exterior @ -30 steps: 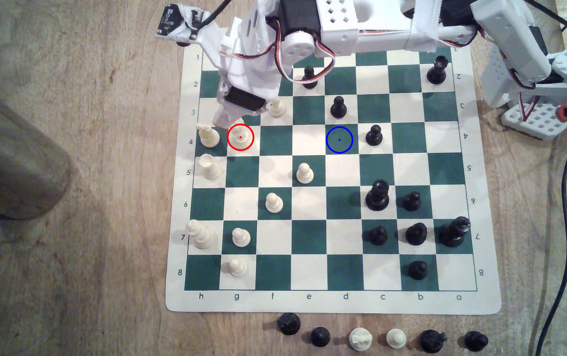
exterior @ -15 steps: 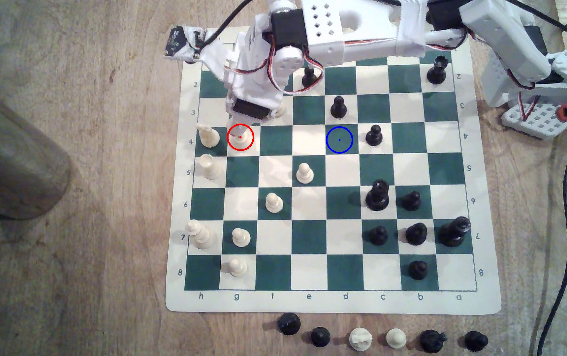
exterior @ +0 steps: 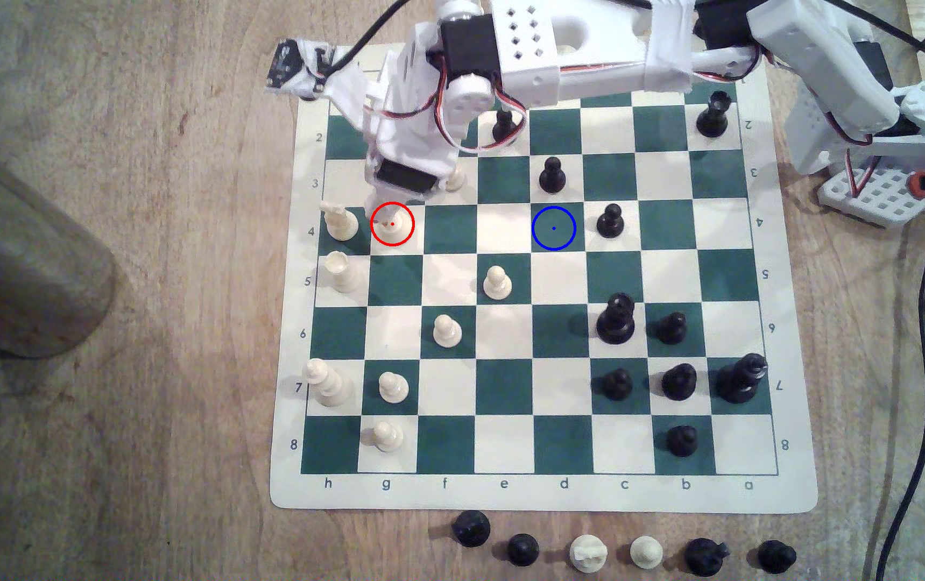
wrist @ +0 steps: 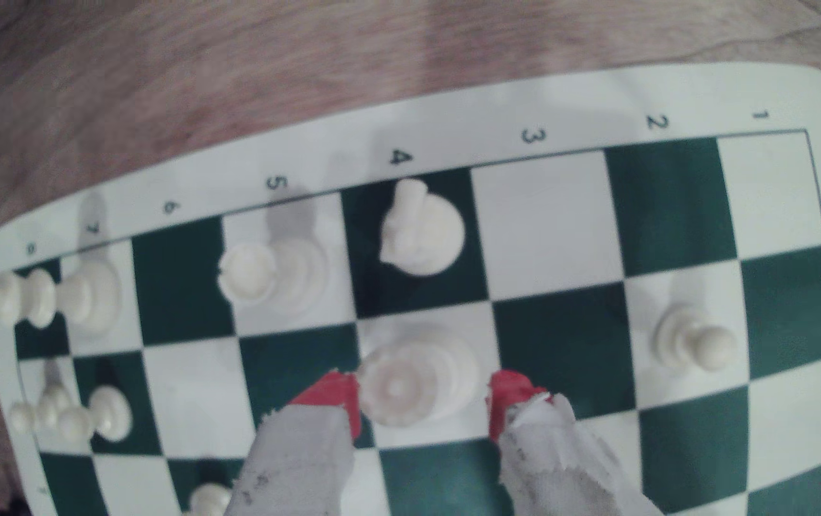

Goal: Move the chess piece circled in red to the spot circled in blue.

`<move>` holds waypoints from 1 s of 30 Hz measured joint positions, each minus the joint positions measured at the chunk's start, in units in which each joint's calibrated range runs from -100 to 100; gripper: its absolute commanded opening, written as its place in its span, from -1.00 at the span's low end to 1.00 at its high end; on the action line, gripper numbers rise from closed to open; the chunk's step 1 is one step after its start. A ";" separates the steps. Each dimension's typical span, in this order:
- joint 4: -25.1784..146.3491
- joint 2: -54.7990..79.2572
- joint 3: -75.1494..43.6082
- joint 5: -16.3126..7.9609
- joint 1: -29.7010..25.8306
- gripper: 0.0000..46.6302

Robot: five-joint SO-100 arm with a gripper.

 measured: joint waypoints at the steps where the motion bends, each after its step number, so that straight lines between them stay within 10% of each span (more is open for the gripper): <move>1: 0.08 -0.08 0.00 0.00 0.07 -0.20; 30: 0.48 -6.03 0.63 -1.61 1.33 -0.27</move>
